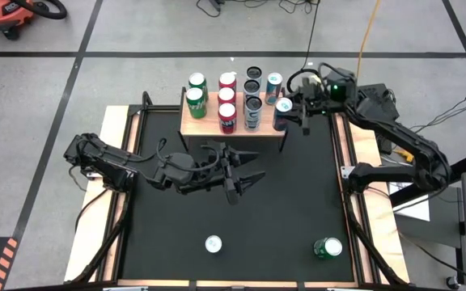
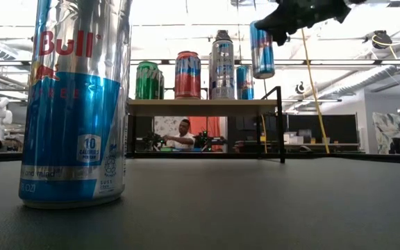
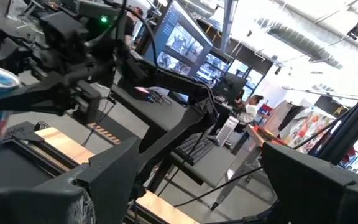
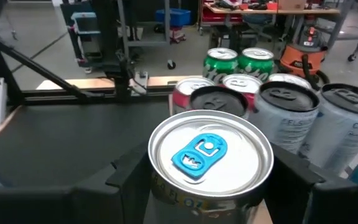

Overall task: Place canned beverage on shelf
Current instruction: Put the top blue soda can on the shelf aligned with the other blue soda can

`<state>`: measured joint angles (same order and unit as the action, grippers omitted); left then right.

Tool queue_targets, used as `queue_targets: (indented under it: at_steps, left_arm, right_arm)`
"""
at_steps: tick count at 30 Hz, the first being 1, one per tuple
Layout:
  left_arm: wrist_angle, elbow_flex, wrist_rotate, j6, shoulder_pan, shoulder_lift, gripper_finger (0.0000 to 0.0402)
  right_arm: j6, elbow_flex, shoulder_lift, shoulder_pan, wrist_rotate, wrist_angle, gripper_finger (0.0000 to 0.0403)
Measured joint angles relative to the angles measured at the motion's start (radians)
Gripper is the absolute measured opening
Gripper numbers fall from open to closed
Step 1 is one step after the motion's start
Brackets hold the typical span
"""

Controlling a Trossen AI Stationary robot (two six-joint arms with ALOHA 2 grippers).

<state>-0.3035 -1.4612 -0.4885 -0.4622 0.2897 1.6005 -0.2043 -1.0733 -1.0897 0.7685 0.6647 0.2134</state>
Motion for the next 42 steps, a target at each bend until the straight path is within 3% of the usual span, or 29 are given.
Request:
queue_targets:
  at_steps: [10,29,42]
  left_arm:
    - [0.001,0.0,-0.014,0.006,0.0,0.0,0.0342]
    - [-0.002,0.0,-0.014,0.026,0.0,0.0,0.0342]
    - [-0.002,0.0,-0.014,0.025,0.0,0.0,0.0342]
  right_arm:
    - [0.02,0.0,-0.081,0.016,-0.002,-0.083,0.0224]
    - [0.005,0.0,-0.082,0.016,-0.094,-0.071,0.0224]
    - [-0.077,0.0,-0.153,0.017,-0.035,-0.102,0.0224]
